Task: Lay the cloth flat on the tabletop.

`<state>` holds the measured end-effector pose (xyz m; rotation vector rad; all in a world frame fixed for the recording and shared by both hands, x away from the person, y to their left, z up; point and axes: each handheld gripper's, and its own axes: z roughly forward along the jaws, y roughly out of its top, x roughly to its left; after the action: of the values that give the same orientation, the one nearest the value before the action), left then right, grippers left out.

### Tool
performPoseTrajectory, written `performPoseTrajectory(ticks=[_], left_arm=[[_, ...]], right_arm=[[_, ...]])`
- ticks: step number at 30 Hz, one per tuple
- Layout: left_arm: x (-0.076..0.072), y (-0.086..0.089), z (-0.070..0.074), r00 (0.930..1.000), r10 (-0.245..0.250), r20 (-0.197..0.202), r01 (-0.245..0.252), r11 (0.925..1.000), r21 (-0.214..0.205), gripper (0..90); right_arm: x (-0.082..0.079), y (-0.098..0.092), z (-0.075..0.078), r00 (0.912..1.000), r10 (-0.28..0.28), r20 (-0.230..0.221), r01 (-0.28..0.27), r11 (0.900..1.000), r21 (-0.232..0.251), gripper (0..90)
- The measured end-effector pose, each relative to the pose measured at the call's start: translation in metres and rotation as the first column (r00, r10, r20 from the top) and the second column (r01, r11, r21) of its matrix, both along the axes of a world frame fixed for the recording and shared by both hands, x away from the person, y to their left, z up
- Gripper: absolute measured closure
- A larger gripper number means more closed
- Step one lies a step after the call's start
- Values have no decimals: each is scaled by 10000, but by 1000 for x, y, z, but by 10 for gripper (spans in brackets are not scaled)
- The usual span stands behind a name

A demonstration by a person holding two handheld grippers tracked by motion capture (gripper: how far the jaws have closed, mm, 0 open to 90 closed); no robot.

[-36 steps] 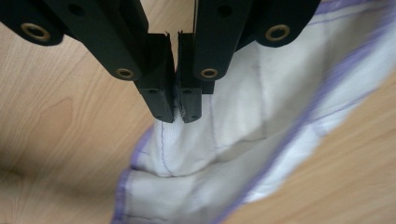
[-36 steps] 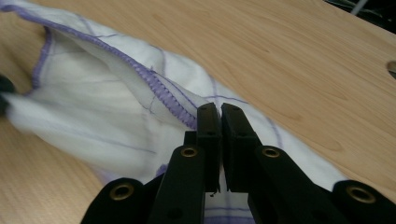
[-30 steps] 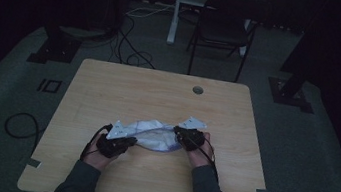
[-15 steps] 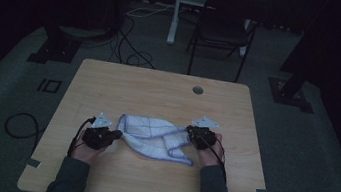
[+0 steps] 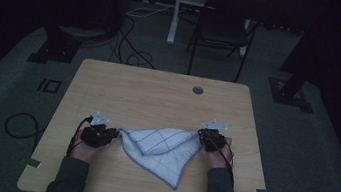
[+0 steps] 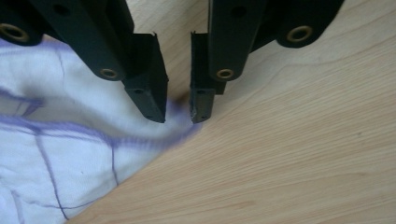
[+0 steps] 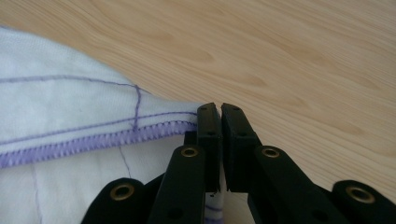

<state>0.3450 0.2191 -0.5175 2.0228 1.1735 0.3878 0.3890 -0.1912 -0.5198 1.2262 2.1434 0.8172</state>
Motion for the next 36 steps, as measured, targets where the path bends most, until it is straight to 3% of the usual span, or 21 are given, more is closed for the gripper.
performPoseTrajectory(ticks=[7, 17, 19, 21, 25, 29, 33, 36], left_arm=[[0, -6, -2, 9997, -233, 24, 233, 9997, 24, 719], [0, -28, -6, 9972, -745, 101, 741, 9966, 346, 678], [0, -30, -7, 9966, -826, 80, 822, 9958, 399, 662], [1, -37, -9, 9953, -967, 93, 962, 9943, 459, 662], [1, -44, -10, 9927, -1195, 156, 1188, 9922, 387, 662], [2, -52, -13, 9907, -1354, 162, 1344, 9897, 500, 645], [5, -56, -15, 9889, -1457, 277, 1441, 9881, 538, 629], [7, -59, -18, 9887, -1483, 211, 1469, 9874, 597, 615]], right_arm=[[3, -16, -8, 9974, -665, -279, 669, 9976, 156, 858], [4, -36, -3, 9887, -1498, -30, 1498, 9887, 57, 826], [3, -43, -1, 9852, -1712, -17, 1712, 9850, 223, 830], [1, -46, 1, 9867, -1622, 24, 1620, 9859, 411, 828], [-8, -42, 6, 9965, -741, 383, 714, 9951, 679, 806], [-12, -36, 4, 9992, 41, 400, -61, 9987, 512, 693], [-9, -37, -4, 9999, 96, 101, -97, 9999, 63, 591], [-4, -41, -11, 9998, -105, -182, 101, 9997, -240, 579]])
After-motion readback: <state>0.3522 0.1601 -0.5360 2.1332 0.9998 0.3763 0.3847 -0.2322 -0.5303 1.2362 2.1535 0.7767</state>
